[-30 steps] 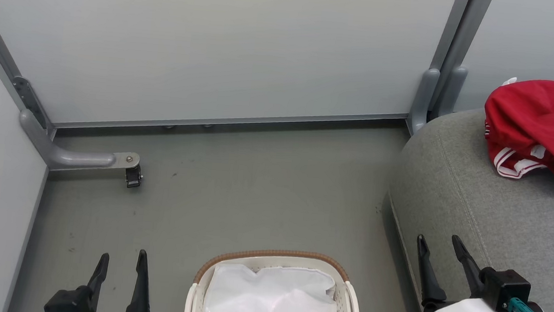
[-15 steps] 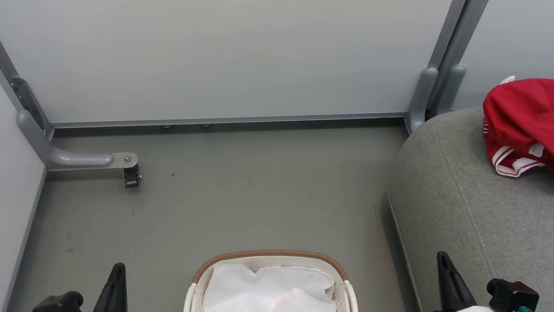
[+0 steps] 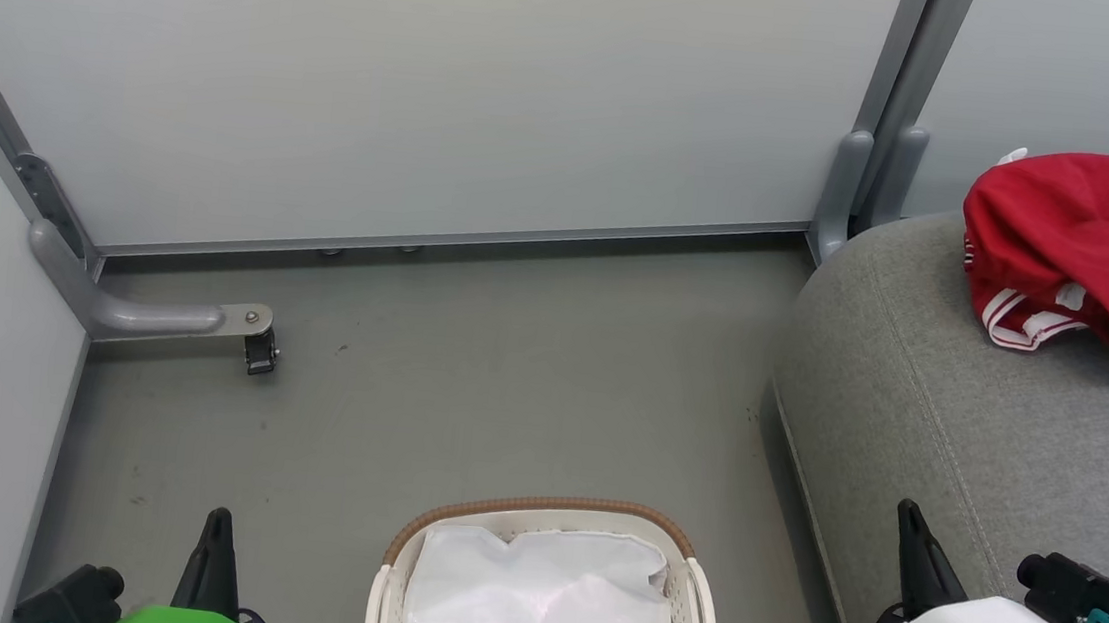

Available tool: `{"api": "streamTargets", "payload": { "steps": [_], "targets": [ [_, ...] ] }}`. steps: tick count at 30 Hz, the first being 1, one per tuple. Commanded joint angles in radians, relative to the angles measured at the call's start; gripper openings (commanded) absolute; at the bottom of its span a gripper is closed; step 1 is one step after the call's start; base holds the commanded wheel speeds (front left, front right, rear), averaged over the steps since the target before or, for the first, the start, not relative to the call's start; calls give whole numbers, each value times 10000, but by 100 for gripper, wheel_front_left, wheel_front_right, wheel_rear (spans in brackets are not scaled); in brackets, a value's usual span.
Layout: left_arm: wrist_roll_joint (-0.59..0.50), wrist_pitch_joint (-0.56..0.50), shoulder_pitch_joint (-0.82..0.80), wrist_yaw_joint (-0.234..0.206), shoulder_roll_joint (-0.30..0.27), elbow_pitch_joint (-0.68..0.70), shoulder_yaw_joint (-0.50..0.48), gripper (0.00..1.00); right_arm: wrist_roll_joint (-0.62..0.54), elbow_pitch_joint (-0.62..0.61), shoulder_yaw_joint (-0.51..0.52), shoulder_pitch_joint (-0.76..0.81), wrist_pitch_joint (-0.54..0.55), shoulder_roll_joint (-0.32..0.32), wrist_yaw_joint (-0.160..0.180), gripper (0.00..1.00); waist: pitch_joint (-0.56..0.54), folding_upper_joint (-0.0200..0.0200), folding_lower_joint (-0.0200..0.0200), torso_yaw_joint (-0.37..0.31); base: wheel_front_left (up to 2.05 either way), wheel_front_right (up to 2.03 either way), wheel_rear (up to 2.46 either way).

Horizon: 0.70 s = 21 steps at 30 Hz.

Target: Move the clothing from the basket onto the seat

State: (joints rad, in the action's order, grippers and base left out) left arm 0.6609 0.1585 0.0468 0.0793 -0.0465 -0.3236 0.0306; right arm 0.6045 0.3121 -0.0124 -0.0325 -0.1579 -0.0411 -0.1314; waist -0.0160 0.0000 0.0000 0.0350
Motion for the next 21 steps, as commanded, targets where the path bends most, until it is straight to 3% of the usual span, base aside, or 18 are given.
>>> {"api": "streamTargets", "payload": {
  "steps": [1, 21],
  "targets": [
    [363, -75, -323, 67, -24, 182, -99, 0, 385, -183, 76, -275, 80, -46, 1, 0, 2, 0, 0, -4, 0, 0, 0],
    [2912, -814, -697, 197, -32, 361, -484, 0, 3088, -338, 413, -434, 819, -67, 3, 0, 39, 0, 0, -72, 0, 0, 0]
  ]
}}
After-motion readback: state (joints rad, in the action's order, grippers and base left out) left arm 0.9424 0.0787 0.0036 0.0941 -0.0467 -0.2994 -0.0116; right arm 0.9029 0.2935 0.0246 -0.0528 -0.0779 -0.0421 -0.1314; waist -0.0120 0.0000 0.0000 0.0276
